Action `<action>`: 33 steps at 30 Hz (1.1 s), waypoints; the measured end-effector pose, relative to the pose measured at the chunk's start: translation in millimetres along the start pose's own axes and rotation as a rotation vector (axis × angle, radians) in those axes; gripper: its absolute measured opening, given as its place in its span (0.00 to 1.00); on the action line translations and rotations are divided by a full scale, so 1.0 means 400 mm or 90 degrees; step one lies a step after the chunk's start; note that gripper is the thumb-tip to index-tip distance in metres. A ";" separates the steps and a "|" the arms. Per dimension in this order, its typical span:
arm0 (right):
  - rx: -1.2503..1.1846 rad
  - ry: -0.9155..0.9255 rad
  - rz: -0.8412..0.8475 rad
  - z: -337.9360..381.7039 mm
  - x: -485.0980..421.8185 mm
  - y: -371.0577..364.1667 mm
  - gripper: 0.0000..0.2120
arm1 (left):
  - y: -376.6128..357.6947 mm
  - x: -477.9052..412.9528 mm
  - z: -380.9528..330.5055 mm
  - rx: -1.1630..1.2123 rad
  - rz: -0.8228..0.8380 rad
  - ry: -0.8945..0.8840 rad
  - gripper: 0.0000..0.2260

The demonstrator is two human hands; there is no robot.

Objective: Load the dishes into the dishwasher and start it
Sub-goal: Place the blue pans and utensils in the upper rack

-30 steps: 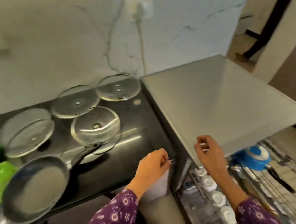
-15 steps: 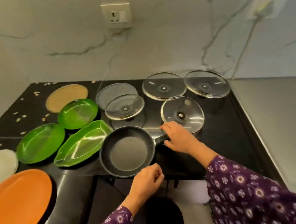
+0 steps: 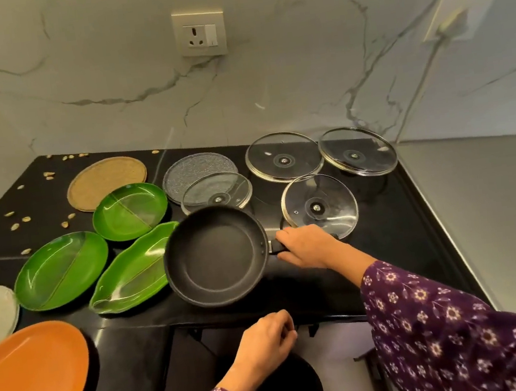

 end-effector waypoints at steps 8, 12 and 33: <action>-0.409 -0.293 -0.310 -0.192 0.251 0.269 0.14 | -0.028 -0.048 -0.145 -0.018 0.032 -0.096 0.06; -0.526 -0.448 -0.362 -0.298 0.508 0.271 0.12 | -0.061 -0.083 -0.273 -0.033 0.046 -0.160 0.05; -0.180 -1.171 -0.524 -0.157 2.045 -0.145 0.09 | -0.588 -0.079 -1.169 -0.125 0.238 -0.536 0.05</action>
Point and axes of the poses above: each hand's wrist, its own x-axis away from the middle knuckle, its own y-axis out of the back of the hand, z = x × y, the point moved 10 cm from there along -x, towards the middle knuckle, and after that the axes turned 9 degrees about y, right-handed, at the moved point
